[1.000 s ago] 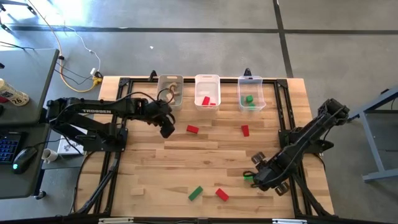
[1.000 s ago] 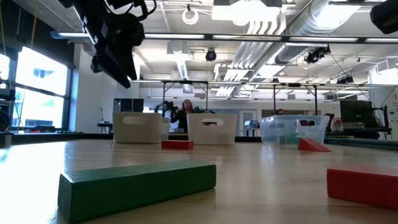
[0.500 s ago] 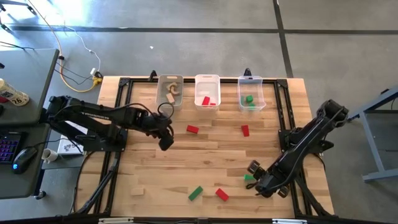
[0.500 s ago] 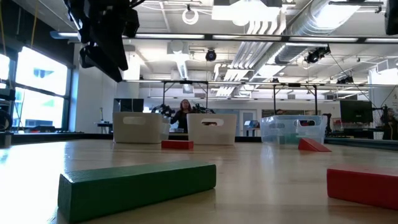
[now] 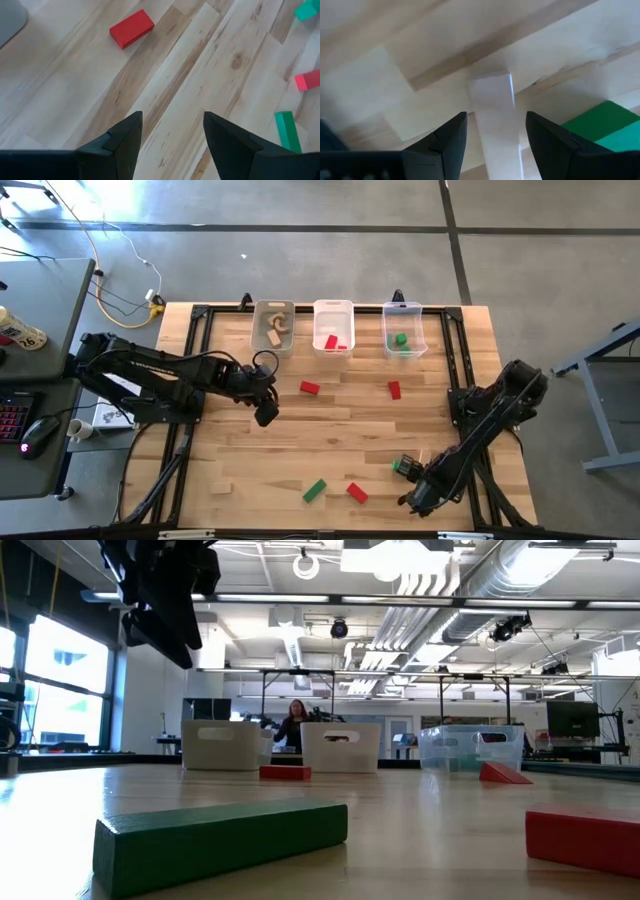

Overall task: Sort & place blocks by color
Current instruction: Put the right brown block into the gray bin

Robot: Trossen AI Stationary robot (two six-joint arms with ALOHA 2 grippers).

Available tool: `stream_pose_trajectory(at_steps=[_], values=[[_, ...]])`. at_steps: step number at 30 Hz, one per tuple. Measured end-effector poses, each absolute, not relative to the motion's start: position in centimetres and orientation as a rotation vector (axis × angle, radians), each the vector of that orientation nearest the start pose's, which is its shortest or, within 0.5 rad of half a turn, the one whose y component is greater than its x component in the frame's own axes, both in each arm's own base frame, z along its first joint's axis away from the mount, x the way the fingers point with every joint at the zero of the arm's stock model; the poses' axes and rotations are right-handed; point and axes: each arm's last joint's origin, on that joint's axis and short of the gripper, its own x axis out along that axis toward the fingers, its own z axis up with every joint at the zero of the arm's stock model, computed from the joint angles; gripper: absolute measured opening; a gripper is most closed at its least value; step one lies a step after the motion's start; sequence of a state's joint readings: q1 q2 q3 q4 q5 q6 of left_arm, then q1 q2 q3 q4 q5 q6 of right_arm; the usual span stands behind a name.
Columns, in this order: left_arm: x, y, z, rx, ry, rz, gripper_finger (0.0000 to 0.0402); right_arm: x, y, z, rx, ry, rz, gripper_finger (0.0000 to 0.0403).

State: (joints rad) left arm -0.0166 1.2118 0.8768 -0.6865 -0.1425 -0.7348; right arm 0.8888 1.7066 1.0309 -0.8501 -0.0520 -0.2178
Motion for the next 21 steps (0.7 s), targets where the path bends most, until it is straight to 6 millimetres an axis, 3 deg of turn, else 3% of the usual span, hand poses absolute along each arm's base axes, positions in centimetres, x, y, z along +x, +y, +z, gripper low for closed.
stream_pose_trajectory(at_steps=[14, 21], values=[[22.9, 0.0, 24.5, -0.605, 0.919, 0.494, 0.02, 18.4, 22.8, 13.8, -0.808, 1.47, 0.808, 0.0184], [22.9, 0.0, 24.5, -0.605, 0.919, 0.493, 0.02, 18.5, 23.0, 13.8, -0.743, 1.473, 0.756, 0.0108]])
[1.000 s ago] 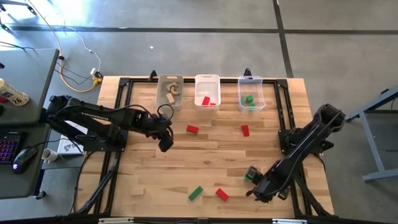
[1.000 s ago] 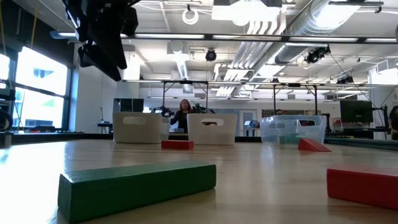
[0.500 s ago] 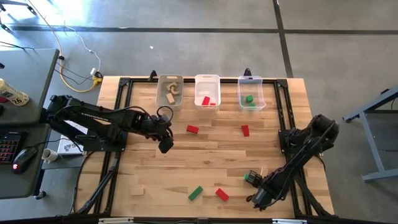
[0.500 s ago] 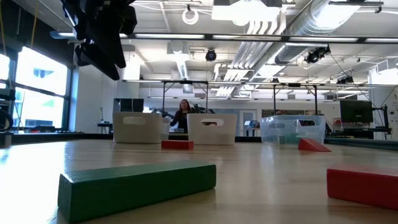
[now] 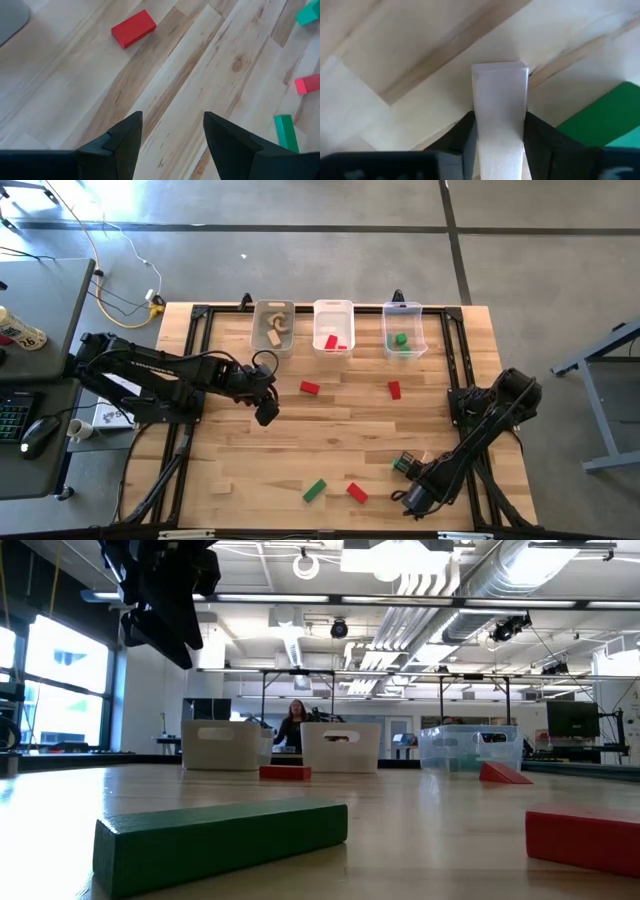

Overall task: Sort & place blocks by color
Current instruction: Put the right brown block into the gray bin

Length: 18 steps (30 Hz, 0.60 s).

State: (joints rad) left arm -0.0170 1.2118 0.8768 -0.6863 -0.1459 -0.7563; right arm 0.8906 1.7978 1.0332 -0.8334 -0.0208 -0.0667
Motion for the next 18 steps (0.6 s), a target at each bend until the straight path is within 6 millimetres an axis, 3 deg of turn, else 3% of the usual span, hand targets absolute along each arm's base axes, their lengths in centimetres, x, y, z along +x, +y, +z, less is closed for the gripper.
stream_pose_trajectory(at_steps=[11, 18], values=[[22.9, 0.2, 24.5, -0.563, 0.915, 0.499, 0.02, 18.7, 23.3, 14.2, -0.632, 1.487, 0.687, 0.0099], [22.9, 0.3, 24.5, -0.551, 0.899, 0.519, 0.02, 19.7, 24.7, 16.7, -0.449, 1.437, 0.622, 0.0099]])
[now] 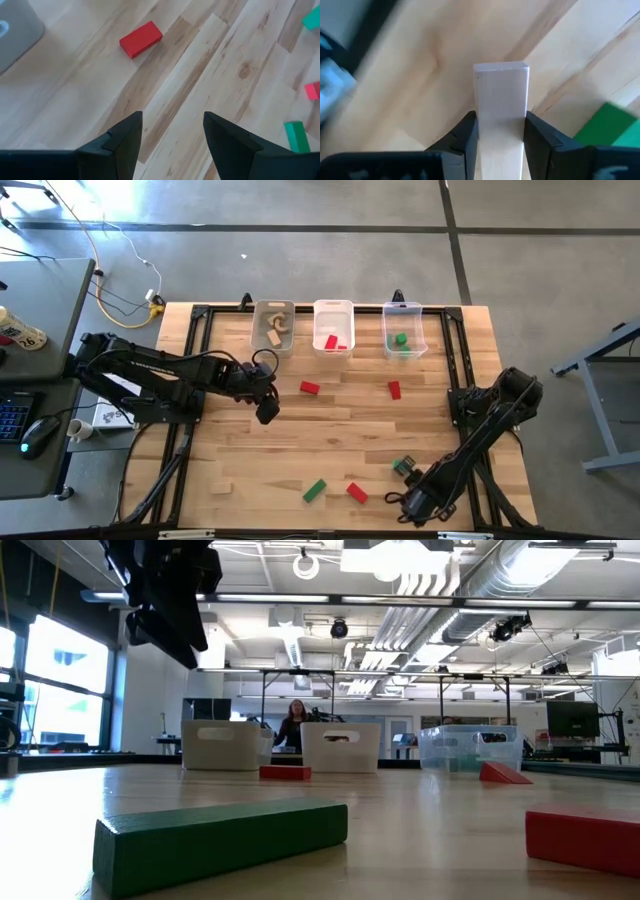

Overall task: Sort & place blocks by color
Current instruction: Put the right brown block into the gray bin

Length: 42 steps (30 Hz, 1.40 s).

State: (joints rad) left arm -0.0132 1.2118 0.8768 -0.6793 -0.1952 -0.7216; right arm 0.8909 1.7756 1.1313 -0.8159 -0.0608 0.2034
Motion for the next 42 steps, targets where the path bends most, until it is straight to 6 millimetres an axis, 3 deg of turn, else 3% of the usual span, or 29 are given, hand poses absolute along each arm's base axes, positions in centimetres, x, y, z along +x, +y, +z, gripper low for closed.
stream_pose_trajectory(at_steps=[8, 19, 29, 42], values=[[23.3, 0.5, 24.8, -0.439, 0.849, 0.502, 0.02, 21.7, 25.8, 19.7, -0.252, 1.333, 0.404, 0.0099], [24.6, 2.1, 25.9, -0.291, 0.727, 0.355, 0.02, 25.1, 24.1, 21.6, -0.015, 1.17, 0.054, 0.0099], [24.8, 3.8, 26.3, -0.238, 0.702, 0.257, 0.0203, 29.4, 20.4, 23.0, 0.049, 1.058, -0.09, 0.0099], [24.3, 6.3, 26.3, -0.213, 0.707, 0.194, 0.026, 35.2, 13.5, 25.8, 0.051, 0.872, -0.177, 0.0099]])
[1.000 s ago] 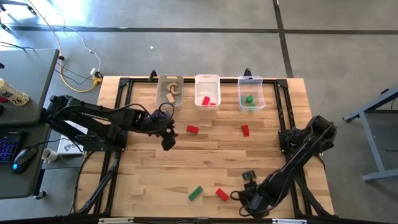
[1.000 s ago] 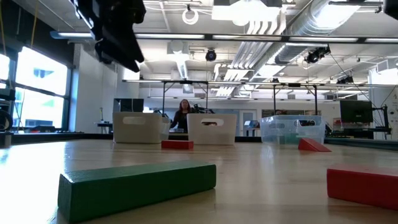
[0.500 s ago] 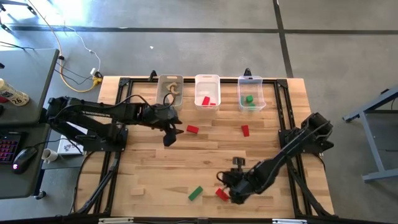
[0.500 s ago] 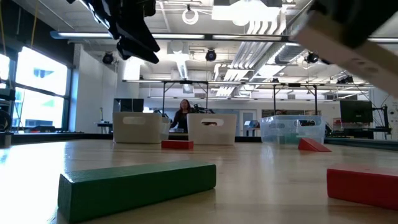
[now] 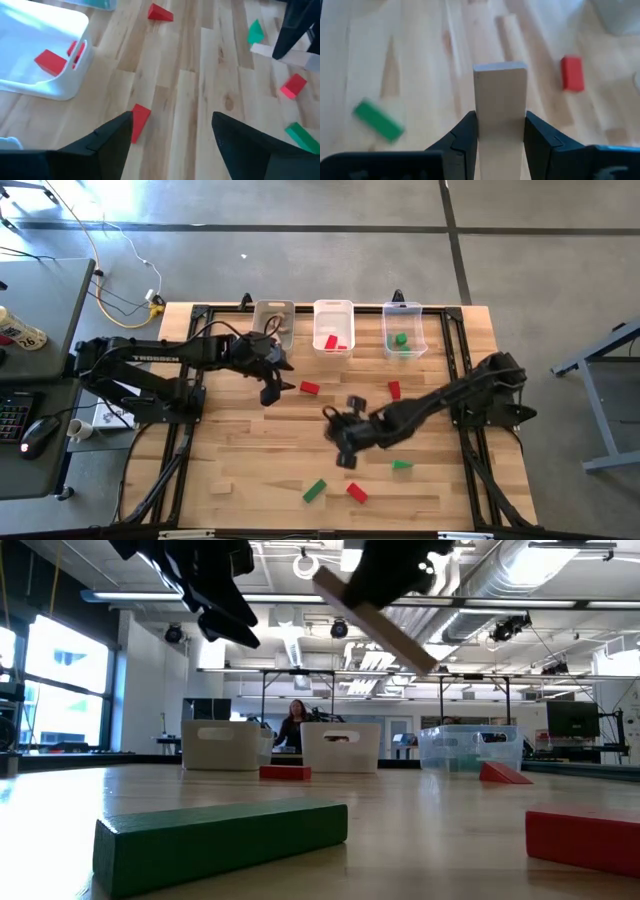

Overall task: Sort & place blocks by color
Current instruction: Put the right brown block into the gray bin

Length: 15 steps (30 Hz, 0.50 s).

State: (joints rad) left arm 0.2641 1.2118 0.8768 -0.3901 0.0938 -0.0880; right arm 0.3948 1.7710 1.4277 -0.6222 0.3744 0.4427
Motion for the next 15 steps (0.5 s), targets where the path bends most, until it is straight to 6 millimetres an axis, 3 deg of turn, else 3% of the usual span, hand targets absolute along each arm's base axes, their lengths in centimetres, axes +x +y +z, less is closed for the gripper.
stream_pose_trajectory(at_steps=[15], values=[[23.8, 7.9, 26.3, -0.108, 0.714, 0.186, 0.0262, 38.2, 8.1, 27.0, 0.084, 0.713, -0.245, 0.0099]])
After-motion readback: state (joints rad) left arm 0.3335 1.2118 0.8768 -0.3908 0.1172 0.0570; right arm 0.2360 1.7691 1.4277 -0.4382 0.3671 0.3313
